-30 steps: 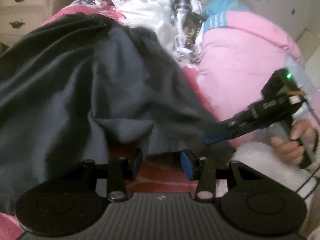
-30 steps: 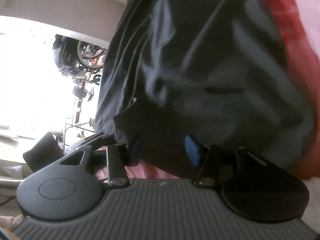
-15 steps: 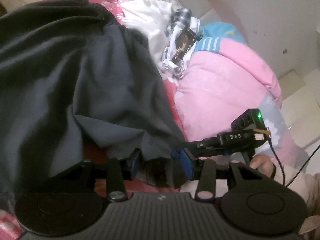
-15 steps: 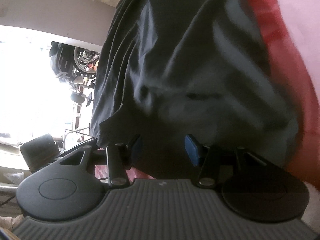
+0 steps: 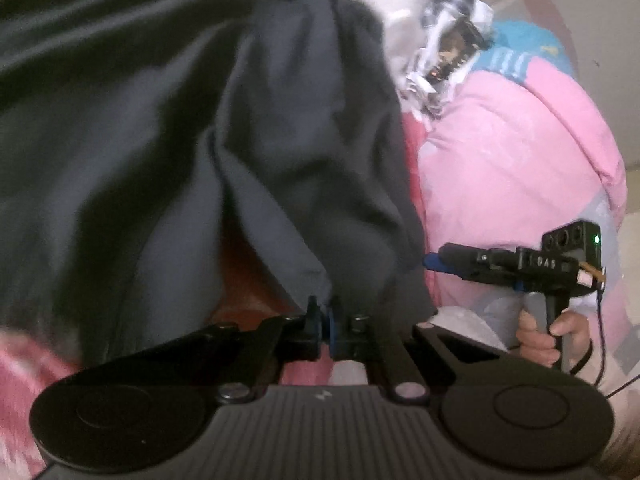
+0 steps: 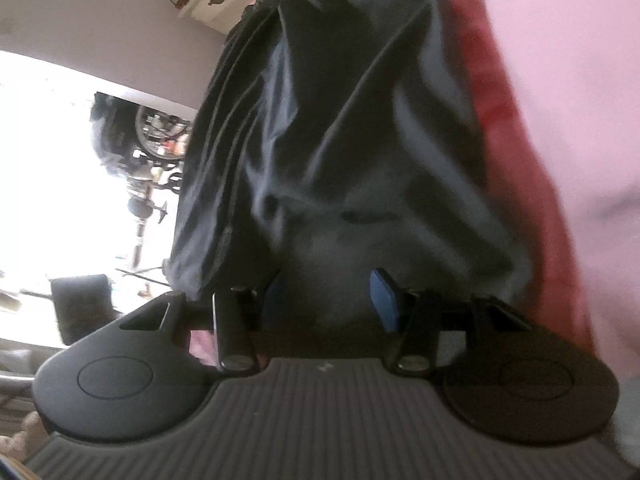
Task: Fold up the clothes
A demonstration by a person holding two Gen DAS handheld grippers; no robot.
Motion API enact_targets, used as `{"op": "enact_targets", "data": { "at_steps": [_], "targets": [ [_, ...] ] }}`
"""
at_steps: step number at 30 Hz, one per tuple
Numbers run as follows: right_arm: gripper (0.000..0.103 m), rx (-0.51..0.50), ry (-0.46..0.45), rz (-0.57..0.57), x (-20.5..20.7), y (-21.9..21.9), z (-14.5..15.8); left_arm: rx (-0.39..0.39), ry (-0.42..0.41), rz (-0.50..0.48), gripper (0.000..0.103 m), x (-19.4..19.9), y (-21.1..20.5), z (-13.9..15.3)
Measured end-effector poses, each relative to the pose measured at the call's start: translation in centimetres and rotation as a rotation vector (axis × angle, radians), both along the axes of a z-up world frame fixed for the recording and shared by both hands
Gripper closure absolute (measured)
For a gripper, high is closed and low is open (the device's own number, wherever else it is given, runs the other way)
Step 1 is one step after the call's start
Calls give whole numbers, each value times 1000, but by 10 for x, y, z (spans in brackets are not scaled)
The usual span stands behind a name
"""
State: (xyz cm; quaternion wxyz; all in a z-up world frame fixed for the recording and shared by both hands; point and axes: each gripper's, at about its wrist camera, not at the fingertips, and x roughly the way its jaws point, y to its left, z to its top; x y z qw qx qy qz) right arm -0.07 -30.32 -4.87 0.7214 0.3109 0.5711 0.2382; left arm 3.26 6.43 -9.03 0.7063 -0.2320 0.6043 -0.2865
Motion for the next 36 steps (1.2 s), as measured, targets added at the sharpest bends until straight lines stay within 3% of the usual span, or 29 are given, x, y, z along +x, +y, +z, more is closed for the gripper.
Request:
{"op": "enact_targets", "data": {
  "at_steps": [3, 8, 12, 15, 16, 18, 20, 22, 23, 26, 28, 30, 34, 36],
  "targets": [
    [55, -72, -8, 5, 2, -3, 2, 49, 44, -1, 98, -1, 1, -12],
    [55, -271, -2, 27, 9, -2, 0, 47, 50, 6, 74, -7, 2, -28],
    [52, -347, 59, 8, 12, -9, -8, 36, 42, 22, 74, -9, 6, -34],
    [52, -365, 140, 25, 12, -11, -20, 49, 58, 28, 82, -9, 8, -40],
    [51, -357, 166, 33, 13, -12, -24, 49, 64, 29, 94, -9, 8, -41],
    [51, -330, 212, 50, 13, -13, -35, 46, 75, 30, 98, -10, 8, -42],
    [54, -310, 251, 60, 14, -13, -44, -5, 80, 62, 100, -9, 11, -39],
    [75, -267, 274, 71, 14, -13, -46, -64, 83, 101, 100, -7, 15, -35],
    [98, -243, 284, 77, 14, -14, -46, -87, 86, 120, 100, -6, 18, -32],
    [100, -104, 258, 58, 17, -23, -28, -135, 98, 167, 100, -1, 28, -26],
    [100, -18, 241, 45, 19, -32, -15, -124, 132, 165, 100, 0, 29, -27],
    [101, 47, 289, 44, 20, -43, -16, -143, 173, 178, 101, 0, 32, -29],
    [102, 206, 324, 44, 20, -60, -2, -281, 169, 238, 100, -4, 48, -20],
    [102, 231, 320, 48, 21, -66, 3, -269, 189, 237, 100, -5, 49, -22]
  ]
}}
